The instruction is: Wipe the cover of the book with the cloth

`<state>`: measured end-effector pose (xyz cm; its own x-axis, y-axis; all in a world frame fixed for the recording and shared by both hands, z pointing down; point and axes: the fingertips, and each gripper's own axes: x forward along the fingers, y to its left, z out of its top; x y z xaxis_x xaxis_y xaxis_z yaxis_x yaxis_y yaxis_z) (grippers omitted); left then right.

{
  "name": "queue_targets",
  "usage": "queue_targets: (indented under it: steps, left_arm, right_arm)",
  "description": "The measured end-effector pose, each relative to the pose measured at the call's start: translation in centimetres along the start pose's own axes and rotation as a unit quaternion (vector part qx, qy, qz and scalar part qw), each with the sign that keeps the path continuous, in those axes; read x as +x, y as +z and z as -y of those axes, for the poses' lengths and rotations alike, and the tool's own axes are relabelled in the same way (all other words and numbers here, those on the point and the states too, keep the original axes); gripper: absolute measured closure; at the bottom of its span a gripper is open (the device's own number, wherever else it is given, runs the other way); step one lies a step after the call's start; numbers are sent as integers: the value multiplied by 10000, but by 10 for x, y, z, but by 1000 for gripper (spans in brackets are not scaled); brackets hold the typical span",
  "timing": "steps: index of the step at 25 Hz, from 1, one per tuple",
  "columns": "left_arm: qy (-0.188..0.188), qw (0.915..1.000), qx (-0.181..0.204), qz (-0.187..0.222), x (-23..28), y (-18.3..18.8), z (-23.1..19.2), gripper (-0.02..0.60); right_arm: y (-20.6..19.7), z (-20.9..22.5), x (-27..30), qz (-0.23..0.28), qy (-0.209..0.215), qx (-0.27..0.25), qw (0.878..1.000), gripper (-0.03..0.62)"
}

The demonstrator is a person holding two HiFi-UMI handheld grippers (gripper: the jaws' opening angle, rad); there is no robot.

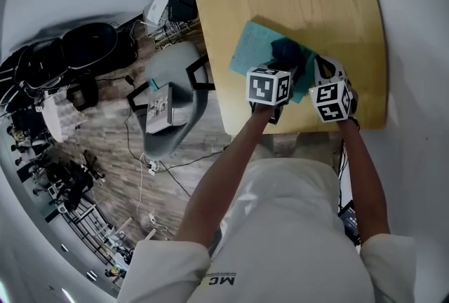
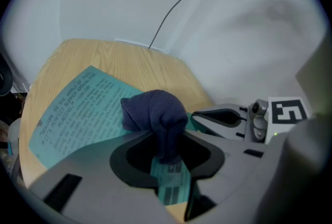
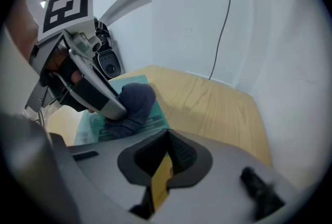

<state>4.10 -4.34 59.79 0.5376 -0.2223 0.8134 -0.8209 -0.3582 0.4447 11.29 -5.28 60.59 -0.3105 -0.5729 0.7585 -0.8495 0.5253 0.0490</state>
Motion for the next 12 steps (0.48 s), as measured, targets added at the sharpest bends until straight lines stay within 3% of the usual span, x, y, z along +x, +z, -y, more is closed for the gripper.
queue_targets:
  steps: [12]
  left_arm:
    - [38, 9999, -127, -5, -29, -52, -12, 446]
  right_arm:
    - [-1, -5, 3, 19, -58, -136, 9999, 563]
